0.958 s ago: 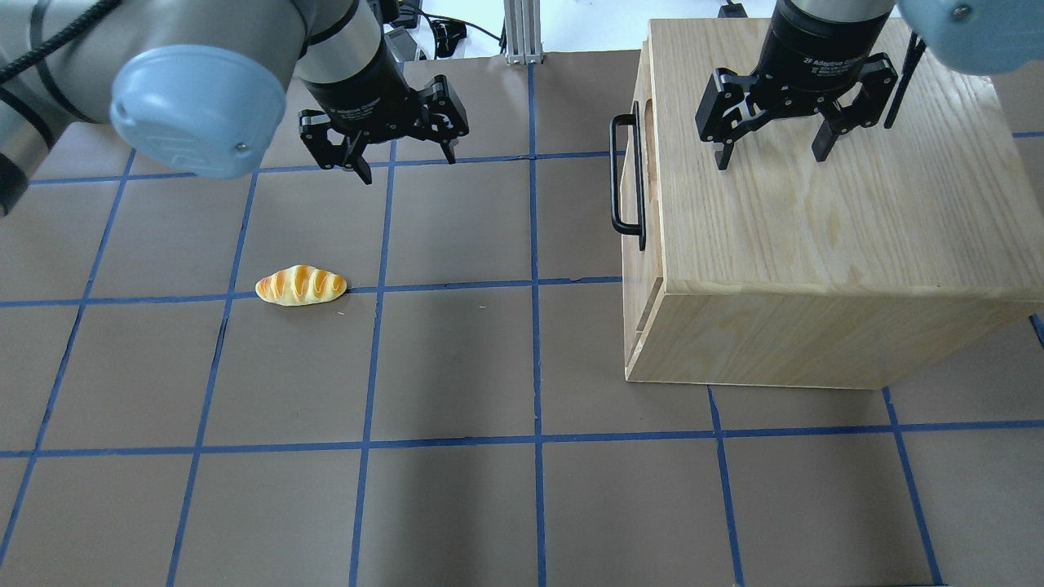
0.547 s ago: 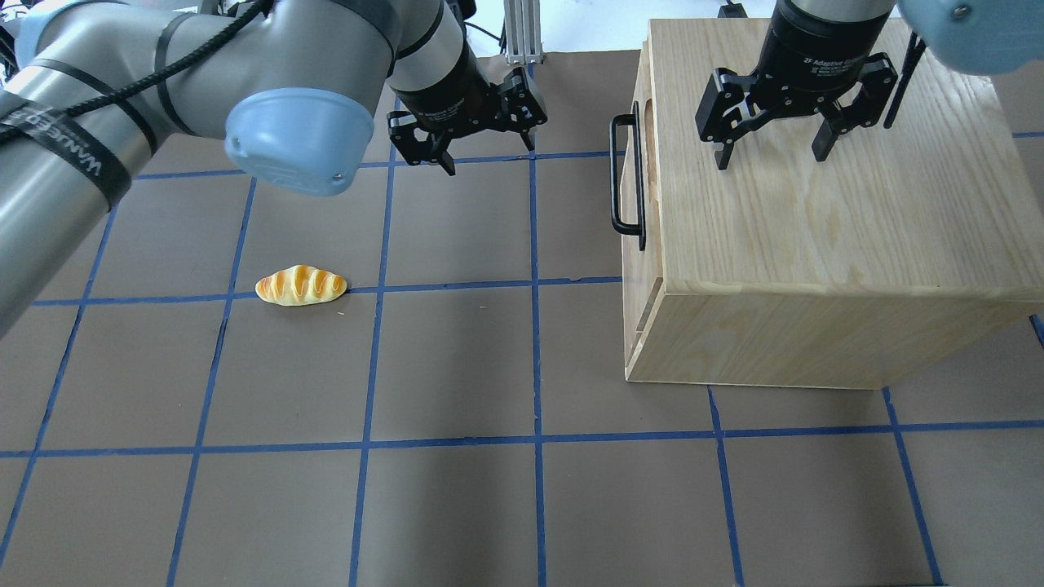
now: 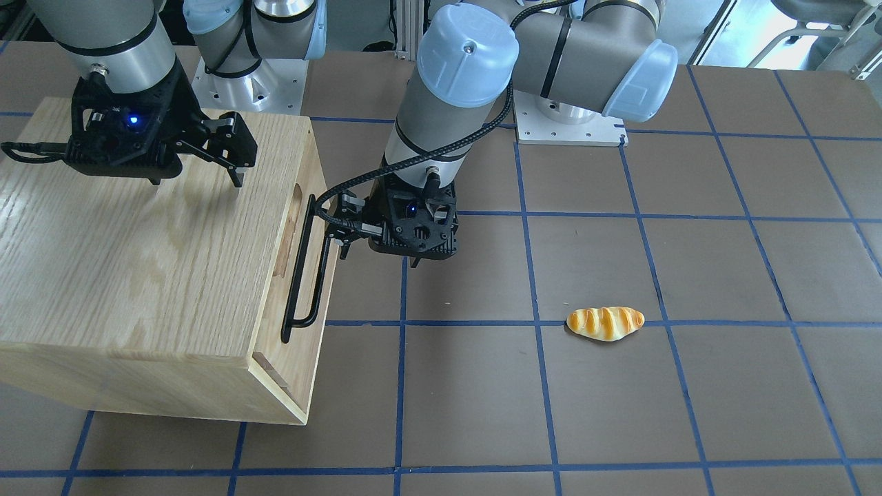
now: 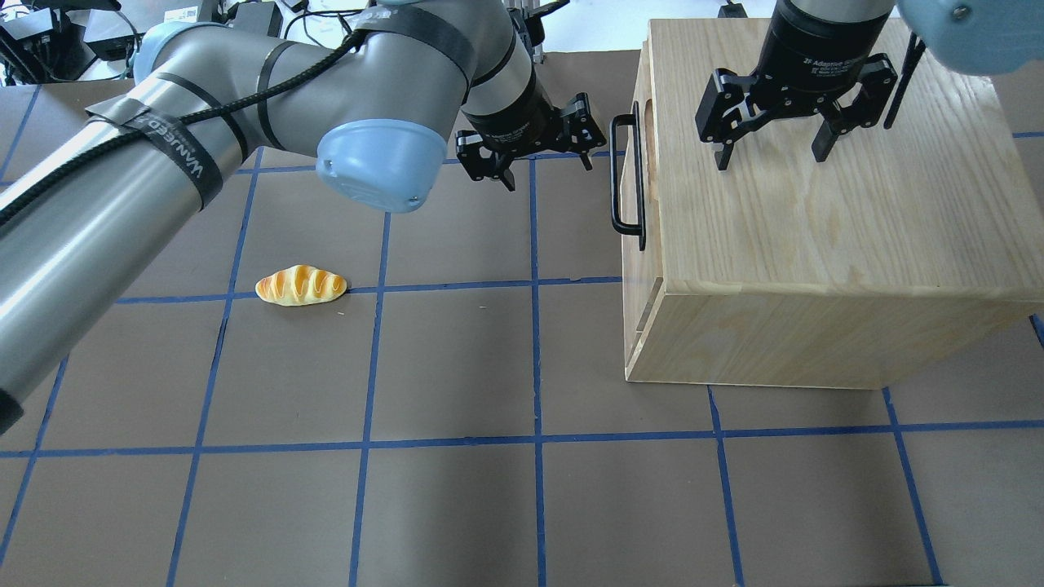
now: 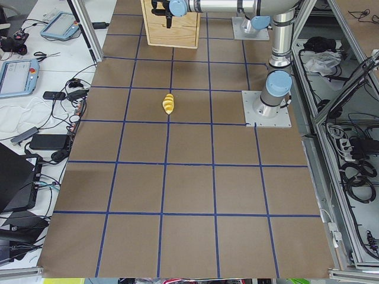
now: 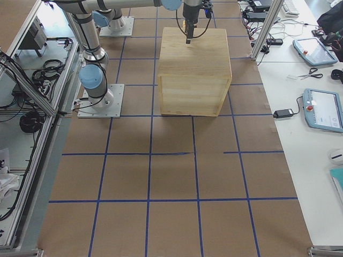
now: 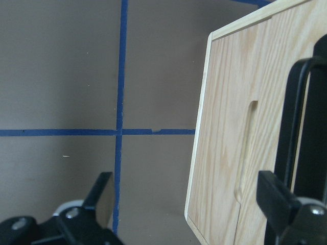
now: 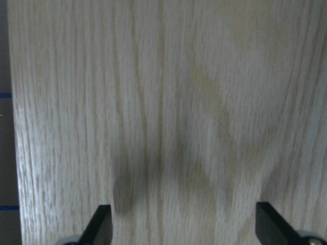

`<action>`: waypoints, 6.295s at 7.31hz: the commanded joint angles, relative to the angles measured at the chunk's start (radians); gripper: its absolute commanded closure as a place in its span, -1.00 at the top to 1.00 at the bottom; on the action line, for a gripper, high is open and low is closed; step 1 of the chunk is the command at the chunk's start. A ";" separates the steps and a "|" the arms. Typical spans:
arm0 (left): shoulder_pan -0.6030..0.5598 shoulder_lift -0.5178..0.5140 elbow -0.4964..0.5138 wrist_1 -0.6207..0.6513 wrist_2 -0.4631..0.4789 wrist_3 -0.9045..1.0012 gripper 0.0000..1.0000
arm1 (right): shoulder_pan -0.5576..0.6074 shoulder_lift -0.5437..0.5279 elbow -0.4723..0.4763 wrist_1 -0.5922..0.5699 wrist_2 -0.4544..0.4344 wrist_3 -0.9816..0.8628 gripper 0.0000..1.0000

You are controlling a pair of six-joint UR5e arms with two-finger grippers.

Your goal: Open upper drawer

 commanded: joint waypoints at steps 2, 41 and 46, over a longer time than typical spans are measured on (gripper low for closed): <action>-0.019 -0.035 0.015 0.023 -0.047 0.052 1.00 | 0.000 0.000 -0.001 0.000 0.000 0.000 1.00; 0.067 -0.037 0.027 -0.020 0.100 0.172 1.00 | 0.000 0.000 -0.001 0.000 0.000 0.000 1.00; 0.115 -0.030 0.027 -0.036 0.100 0.233 1.00 | 0.000 0.000 -0.001 0.000 0.000 0.000 1.00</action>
